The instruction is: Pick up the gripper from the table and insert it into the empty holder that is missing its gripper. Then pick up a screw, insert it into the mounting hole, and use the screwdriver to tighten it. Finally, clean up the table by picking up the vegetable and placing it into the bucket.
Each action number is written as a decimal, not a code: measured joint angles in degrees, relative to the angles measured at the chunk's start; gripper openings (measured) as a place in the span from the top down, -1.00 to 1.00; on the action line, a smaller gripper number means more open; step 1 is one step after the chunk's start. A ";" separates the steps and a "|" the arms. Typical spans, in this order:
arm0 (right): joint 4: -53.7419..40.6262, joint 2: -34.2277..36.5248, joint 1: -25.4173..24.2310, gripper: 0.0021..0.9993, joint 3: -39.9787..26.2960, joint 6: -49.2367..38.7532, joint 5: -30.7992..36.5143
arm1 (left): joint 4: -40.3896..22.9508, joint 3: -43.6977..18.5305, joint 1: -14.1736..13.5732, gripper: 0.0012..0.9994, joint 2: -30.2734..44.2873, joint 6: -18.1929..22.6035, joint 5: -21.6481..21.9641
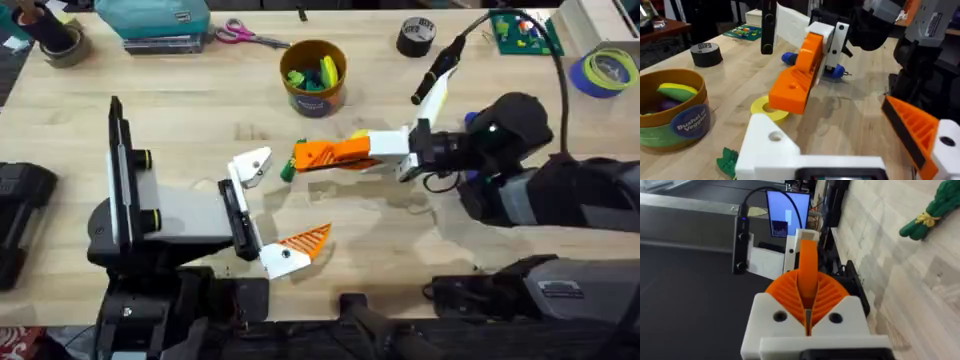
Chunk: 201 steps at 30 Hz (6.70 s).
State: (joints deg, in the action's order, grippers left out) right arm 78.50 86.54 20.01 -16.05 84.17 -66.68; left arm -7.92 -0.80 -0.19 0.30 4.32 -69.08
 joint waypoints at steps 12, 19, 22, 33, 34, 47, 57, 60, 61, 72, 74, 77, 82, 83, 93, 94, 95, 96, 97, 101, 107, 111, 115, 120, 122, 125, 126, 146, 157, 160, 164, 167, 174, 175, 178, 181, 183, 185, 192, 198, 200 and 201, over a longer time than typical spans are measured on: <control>0.35 1.97 2.03 0.99 0.19 -0.57 3.05 | -0.02 0.00 0.00 -0.97 -0.01 0.00 0.00; 0.87 1.97 2.49 0.99 0.19 -0.60 3.42 | -0.02 0.00 0.00 -0.97 -0.01 0.00 0.00; 0.88 1.97 2.49 0.99 0.19 -0.64 3.02 | 0.00 0.00 0.00 -0.97 -0.01 0.00 0.00; 0.92 1.97 2.60 0.99 0.19 -1.49 -1.23 | -0.01 0.00 0.00 -0.97 -0.01 0.00 0.00; 0.92 1.97 2.62 0.99 0.19 -1.49 -1.40 | -0.01 0.00 0.00 -0.97 0.01 0.00 0.00; 9.32 5.75 4.11 0.99 0.19 0.70 -2.87 | -0.02 0.00 0.00 -0.97 -0.01 0.00 0.00; 9.39 8.29 6.36 0.99 0.12 1.99 -2.86 | -0.02 0.00 0.00 -0.97 -0.01 0.00 0.00; 9.38 8.91 6.47 0.99 -0.10 2.49 -2.83 | -0.02 0.00 0.00 -0.97 -0.01 0.00 0.00; 9.37 8.97 6.52 0.99 -0.24 2.64 -2.85 | -0.02 0.00 0.00 -0.97 -0.01 0.00 0.00; 9.40 8.99 8.92 0.99 -3.80 4.14 -2.83 | -0.02 0.00 0.00 -0.97 0.00 0.00 0.00; 9.40 8.99 8.92 0.99 -3.83 4.57 -2.83 | -0.02 0.00 0.00 -0.97 -0.01 0.00 0.00; 9.40 8.99 8.92 0.99 -3.83 5.50 -2.64 | -0.02 0.00 0.00 -0.97 0.00 0.00 0.00; 9.39 8.99 8.92 0.99 -3.83 6.27 -1.92 | -0.01 0.00 0.00 -0.97 -0.01 0.00 0.00; 9.41 9.05 8.92 0.99 -3.83 6.29 -1.82 | -0.02 0.00 0.00 -0.97 -0.01 0.00 0.00; 9.40 10.60 8.92 0.99 -3.95 6.75 -1.02 | -0.02 0.00 0.00 -0.97 -0.01 0.00 0.00; 9.40 10.61 8.92 0.99 -4.08 6.75 -1.02 | -0.02 0.00 0.00 -0.97 -0.01 0.00 0.00; 9.40 10.61 8.92 0.99 -4.31 6.75 -1.04 | -0.01 0.00 0.00 -0.97 0.01 0.00 0.00; 9.41 10.61 8.95 0.99 -4.56 6.73 -1.03 | -0.01 0.00 0.00 -0.97 0.00 0.00 0.00; 9.42 10.61 9.01 0.99 -4.79 6.72 -1.02 | -0.02 0.00 0.00 -0.97 -0.01 0.00 0.00; 9.42 10.61 9.42 0.99 -5.30 6.72 -0.93 | -0.02 0.00 0.00 -0.97 0.01 0.00 0.00; 9.35 10.61 9.46 0.99 -5.32 6.94 -0.36 | -0.02 0.00 0.00 -0.97 -0.01 0.00 0.00; 9.35 10.59 9.46 0.99 -5.34 7.14 0.01 | 0.00 0.00 0.00 -0.97 0.00 0.01 0.00; 9.35 10.61 9.46 0.99 -5.34 7.15 0.03 | 0.00 0.00 0.00 -0.97 -0.01 0.00 0.00; 9.35 10.59 9.82 0.99 -5.34 7.16 0.47 | -0.02 0.00 0.00 -0.97 -0.01 0.00 0.00; 9.35 10.60 10.07 0.99 -5.34 7.15 0.65 | -0.01 0.00 0.00 -0.97 -0.01 0.00 0.00; 9.35 10.61 10.21 0.99 -5.34 7.15 0.94 | -0.02 0.00 0.00 -0.97 -0.01 0.00 0.00; 9.35 10.61 10.21 0.99 -5.34 7.16 1.08 | -0.02 0.00 0.00 -0.97 0.01 0.00 0.00; 9.33 10.59 10.41 0.99 -5.67 7.16 1.52 | 0.00 0.00 0.00 -0.97 0.01 0.02 0.00; 8.96 10.61 10.73 0.99 -6.04 7.14 1.54 | 0.00 0.00 0.00 -0.97 -0.01 0.04 0.00; 8.94 10.61 10.73 0.99 -6.08 7.15 1.59 | 0.00 0.00 0.00 -0.97 -0.01 0.04 0.00; 8.98 10.77 10.73 0.99 -6.08 7.14 2.41 | 0.00 0.00 0.00 -0.97 0.01 0.07 0.02; 9.40 11.87 10.73 0.99 -6.32 7.14 2.81 | -0.02 0.00 0.00 -0.97 -0.01 -0.02 0.02; 9.75 12.71 10.76 0.99 -6.85 7.10 3.02 | -0.02 0.00 0.00 -0.97 -0.01 -0.07 0.02; 9.75 12.71 10.89 0.99 -6.87 7.10 3.02 | -0.01 0.00 0.00 -0.97 -0.01 -0.07 0.03; 9.75 13.15 11.31 0.99 -7.54 7.07 3.07 | -0.02 0.00 0.00 -0.97 -0.01 -0.04 0.01; 9.79 14.55 12.11 0.99 -8.84 7.08 3.16 | -0.02 0.00 0.00 -0.97 -0.01 -0.15 0.02; 9.86 15.49 12.56 0.99 -9.79 7.07 3.24 | -0.02 0.00 0.00 -0.97 -0.01 -0.24 0.02; 9.90 16.12 12.82 0.99 -10.50 7.07 3.24 | -0.02 0.00 0.00 -0.97 0.01 -0.28 0.03; 9.81 16.36 12.87 0.99 -11.11 7.08 3.24 | -0.02 0.00 0.00 -0.97 -0.01 -0.26 0.02; 10.05 17.19 12.87 0.99 -11.66 7.10 3.27 | -0.02 0.00 0.00 -0.97 0.00 -0.46 0.04; 10.06 17.55 12.87 0.99 -12.06 7.10 3.26 | -0.02 0.00 0.00 -0.97 0.01 -0.48 0.07; 10.05 17.62 12.87 0.99 -12.15 7.10 3.25 | -0.02 0.00 0.00 -0.97 0.00 -0.50 0.09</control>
State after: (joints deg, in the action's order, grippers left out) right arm 88.55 104.16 32.88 -28.20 91.26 -63.43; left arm -7.94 -0.80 -0.19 0.31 3.81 -68.99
